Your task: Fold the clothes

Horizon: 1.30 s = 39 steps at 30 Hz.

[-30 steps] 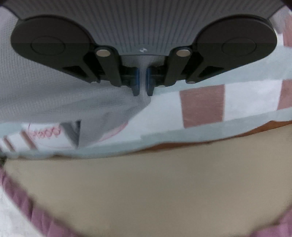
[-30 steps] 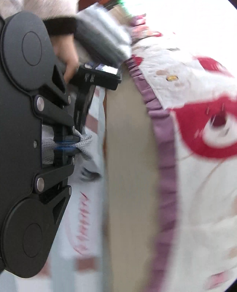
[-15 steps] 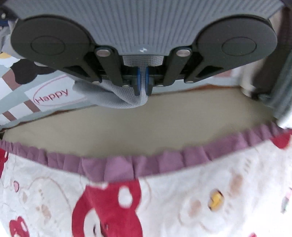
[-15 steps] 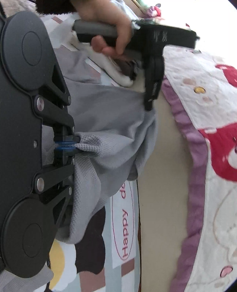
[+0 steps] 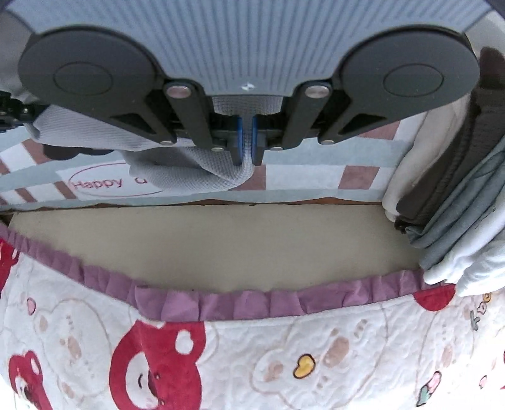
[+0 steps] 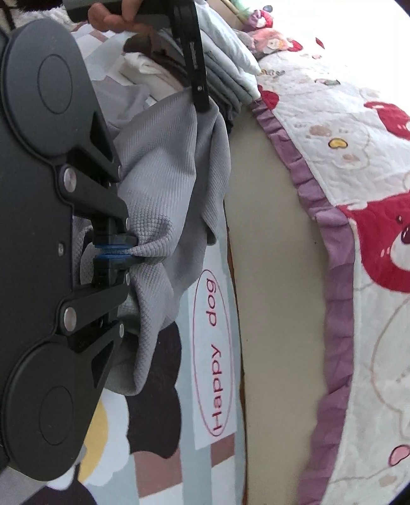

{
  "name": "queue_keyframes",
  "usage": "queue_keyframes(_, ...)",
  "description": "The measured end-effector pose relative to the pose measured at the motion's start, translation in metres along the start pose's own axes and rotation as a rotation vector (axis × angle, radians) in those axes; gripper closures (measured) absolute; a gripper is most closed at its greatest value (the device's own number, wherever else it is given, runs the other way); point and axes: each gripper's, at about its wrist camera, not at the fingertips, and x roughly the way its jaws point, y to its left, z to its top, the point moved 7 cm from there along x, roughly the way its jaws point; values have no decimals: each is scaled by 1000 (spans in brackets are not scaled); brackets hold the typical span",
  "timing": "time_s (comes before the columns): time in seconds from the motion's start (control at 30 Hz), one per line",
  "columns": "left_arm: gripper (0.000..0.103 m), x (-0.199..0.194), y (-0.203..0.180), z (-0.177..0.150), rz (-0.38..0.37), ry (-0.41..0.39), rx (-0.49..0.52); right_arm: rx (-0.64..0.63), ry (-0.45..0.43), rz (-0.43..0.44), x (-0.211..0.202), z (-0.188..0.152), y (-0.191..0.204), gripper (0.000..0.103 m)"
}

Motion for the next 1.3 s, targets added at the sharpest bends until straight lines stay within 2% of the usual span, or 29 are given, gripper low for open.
queue_keyframes(0.17,99,-28,10,5,21,-40,-44,-17,-47,93,-21,13,13,97)
queue_keyframes(0.23,99,-25,9,-9,-9,44,-76,-28,-45,140,-25,17,18,97)
queue_keyframes(0.27,99,-23,8,-16,-25,88,-93,-48,1,163,-22,13,19,97)
queue_keyframes(0.3,99,-15,6,-30,-56,177,-118,-66,52,176,-19,7,20,97)
queue_keyframes(0.33,99,-9,4,-43,-64,250,-134,-76,125,159,-12,-3,17,97)
queue_keyframes(0.37,99,-7,4,-52,-61,288,-139,-84,190,138,-7,-13,13,97)
queue_keyframes(0.4,99,-8,4,-55,-58,287,-128,-86,229,114,-4,-22,9,97)
queue_keyframes(0.47,99,-15,3,-55,-37,254,-62,-102,287,125,-6,-40,4,97)
queue_keyframes(0.6,99,-22,2,-61,-58,300,-3,-91,360,188,-17,-58,-4,97)
queue_keyframes(0.67,98,-23,-1,-67,-108,352,22,-67,372,230,-23,-53,-7,95)
queue_keyframes(0.77,96,-29,-5,-62,-139,336,60,-47,354,309,-34,-33,-5,89)
queue_keyframes(0.83,93,-34,-7,-55,-161,309,80,-38,323,316,-40,-14,-8,82)
queue_keyframes(0.87,87,-36,-7,-49,-165,289,87,-33,308,314,-42,-5,-11,70)
queue_keyframes(0.9,83,-36,-8,-42,-165,260,96,-25,297,297,-43,2,-17,64)
queue_keyframes(0.93,74,-37,-9,-35,-164,232,104,-17,289,279,-43,9,-23,58)
queue_keyframes(0.97,66,-34,-10,-29,-172,214,117,-9,290,259,-43,13,-29,58)
queue_keyframes(1.0,63,-31,-12,-24,-179,196,131,9,295,245,-40,15,-35,57)
queue_keyframes(1.1,60,-6,-30,-26,-237,230,177,75,325,184,-32,15,-55,53)
queue_keyframes(1.13,53,4,-37,-29,-265,250,187,107,342,142,-27,11,-64,53)
queue_keyframes(1.17,39,14,-44,-32,-292,271,198,136,352,110,-24,7,-70,53)
queue_keyframes(1.2,34,28,-50,-40,-297,307,222,166,356,95,-21,3,-76,53)
queue_keyframes(1.27,34,55,-61,-56,-303,377,272,225,363,69,-16,-6,-86,53)
queue_keyframes(1.3,43,67,-64,-62,-265,374,315,251,363,70,-14,-10,-89,53)
